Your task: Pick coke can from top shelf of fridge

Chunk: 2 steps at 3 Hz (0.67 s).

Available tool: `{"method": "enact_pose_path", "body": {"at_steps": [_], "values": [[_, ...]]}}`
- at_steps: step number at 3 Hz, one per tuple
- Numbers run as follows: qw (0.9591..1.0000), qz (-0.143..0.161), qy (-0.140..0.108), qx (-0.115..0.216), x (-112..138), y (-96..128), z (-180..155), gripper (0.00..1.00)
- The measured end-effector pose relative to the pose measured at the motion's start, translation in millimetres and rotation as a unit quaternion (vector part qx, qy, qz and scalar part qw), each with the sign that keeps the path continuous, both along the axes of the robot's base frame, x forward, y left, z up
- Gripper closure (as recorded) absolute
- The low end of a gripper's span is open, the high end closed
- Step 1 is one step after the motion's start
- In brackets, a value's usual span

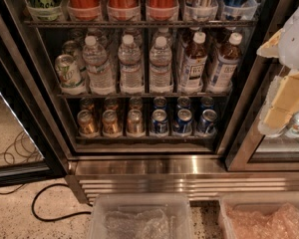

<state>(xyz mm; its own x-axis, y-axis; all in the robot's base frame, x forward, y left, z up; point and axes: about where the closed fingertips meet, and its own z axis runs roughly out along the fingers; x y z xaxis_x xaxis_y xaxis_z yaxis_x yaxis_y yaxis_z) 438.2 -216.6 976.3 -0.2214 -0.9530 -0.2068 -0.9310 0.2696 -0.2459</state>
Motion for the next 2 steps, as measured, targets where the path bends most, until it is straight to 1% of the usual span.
{"method": "enact_pose_path", "body": {"at_steps": [1, 2], "values": [[1.0000, 0.000, 0.000, 0.000, 0.0, 0.0, 0.0, 0.00], [0.9999, -0.001, -0.008, 0.009, 1.5, 3.4, 3.6, 0.00]]}}
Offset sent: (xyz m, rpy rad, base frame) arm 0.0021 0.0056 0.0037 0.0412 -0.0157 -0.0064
